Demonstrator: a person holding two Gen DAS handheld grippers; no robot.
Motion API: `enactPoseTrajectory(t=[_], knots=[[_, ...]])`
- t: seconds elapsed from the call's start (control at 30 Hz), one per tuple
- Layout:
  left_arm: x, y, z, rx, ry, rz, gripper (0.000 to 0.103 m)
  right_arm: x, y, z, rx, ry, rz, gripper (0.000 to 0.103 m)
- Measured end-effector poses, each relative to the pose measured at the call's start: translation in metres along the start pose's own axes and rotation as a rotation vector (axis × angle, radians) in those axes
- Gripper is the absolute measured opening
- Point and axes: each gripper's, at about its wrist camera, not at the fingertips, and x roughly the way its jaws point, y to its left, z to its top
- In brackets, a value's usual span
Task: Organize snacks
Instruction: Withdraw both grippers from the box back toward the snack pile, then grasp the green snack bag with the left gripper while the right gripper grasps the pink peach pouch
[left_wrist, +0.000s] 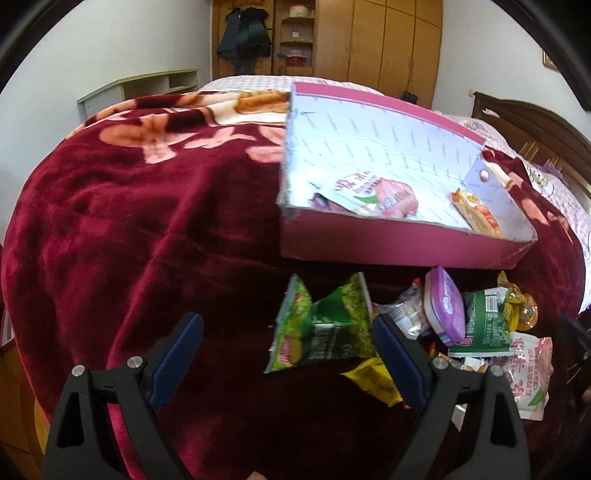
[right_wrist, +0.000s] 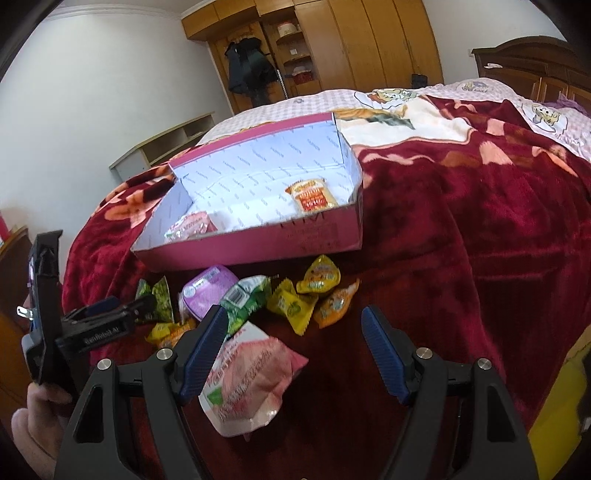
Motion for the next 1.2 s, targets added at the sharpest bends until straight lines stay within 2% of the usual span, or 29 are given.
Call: enactPoseTrajectory(t=[0.23,0.33,0.43,0.57,1.03,1.2], knots=[[-0.008,0.009,-0.003,-0.048,-0.016,-0.043,0.095,0.008,-0.002,-0.013,0.004,0.040,0.013,0.076],[-0.005,0.000,-0.003,-0.028,-0.008,-0.071,0.095,0.008,-0.002,-0.018,0.011,0.046,0.023,0.076],[0.004,-0.011,-0.003,-0.002,-0.001,-0.058,0.093,0.007,-0.002,-0.020,0.015,0.044,0.031,0.076],[0.025,-0.016,-0.003,-0.004,0.046,-0.023,0.082,0.005,-0.002,-0.021,0.010,0.037,0.030,0.076],[0.035,-0.011,-0.006,0.002,0.017,-0.024,0.081,0.009,0.010,-0.031,-0.007,0.057,0.041,0.076],[0.028,-0.002,-0.014,-0.010,-0.004,-0.046,0.072,0.017,0.013,-0.036,0.009,0.066,0.055,0.076]])
